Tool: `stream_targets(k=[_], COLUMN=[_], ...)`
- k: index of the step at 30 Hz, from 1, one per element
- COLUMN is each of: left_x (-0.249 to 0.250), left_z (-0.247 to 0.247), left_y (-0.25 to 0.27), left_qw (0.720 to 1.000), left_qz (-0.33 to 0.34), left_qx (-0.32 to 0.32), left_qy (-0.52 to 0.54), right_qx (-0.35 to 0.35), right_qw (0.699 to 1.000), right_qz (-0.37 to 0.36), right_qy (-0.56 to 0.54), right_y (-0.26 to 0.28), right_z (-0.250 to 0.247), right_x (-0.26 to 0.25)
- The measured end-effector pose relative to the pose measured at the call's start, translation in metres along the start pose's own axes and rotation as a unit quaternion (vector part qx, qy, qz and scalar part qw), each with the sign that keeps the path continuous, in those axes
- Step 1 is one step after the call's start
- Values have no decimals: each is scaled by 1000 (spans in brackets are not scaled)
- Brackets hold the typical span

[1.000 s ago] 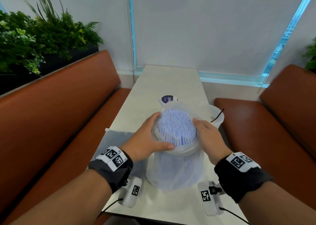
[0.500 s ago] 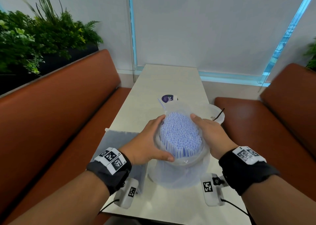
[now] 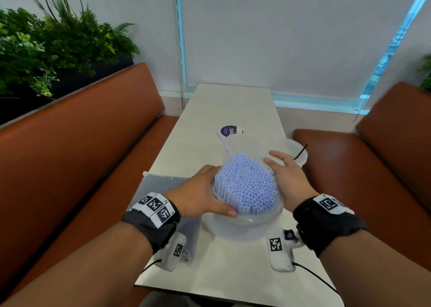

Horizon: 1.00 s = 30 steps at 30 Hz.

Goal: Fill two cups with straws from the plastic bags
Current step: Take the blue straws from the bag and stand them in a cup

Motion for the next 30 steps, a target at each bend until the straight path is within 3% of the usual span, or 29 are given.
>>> stream_targets(k=[3,5,9,13,19,30], left_x=[-1,-1,-7,-9,-35,-42], left_z=[-4,-12,-18,-10,4,22], left_y=[-3,-5,-9,-12,-15,-15], left_qw=[999,997,991,991,993,994], left_qz=[4,15,33,38,-21,-35], left_qx=[33,68,105,54,37,9], left_qy=[21,41,83,114,108,104], right_qx=[65,47,-90,-179,-214,-271], right_qw=[986,975,982,966,958,945], right_qz=[-148,-199,-143,-156,-152,-109], right_qy=[41,92,87,101,117,144], right_y=[13,22,26,29,33,47], right_z=[-8,-5,8,13,16,21], right_x=[-13,-10,21,36,47,57])
Point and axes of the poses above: each hand's wrist, its own y-axis away from the middle knuckle, its own z-axis out of the palm, x = y × z, the point moved 6 cm from there along -y, towards the middle knuckle, and after that the axes turned 6 degrees about y, right-handed, at the moved point
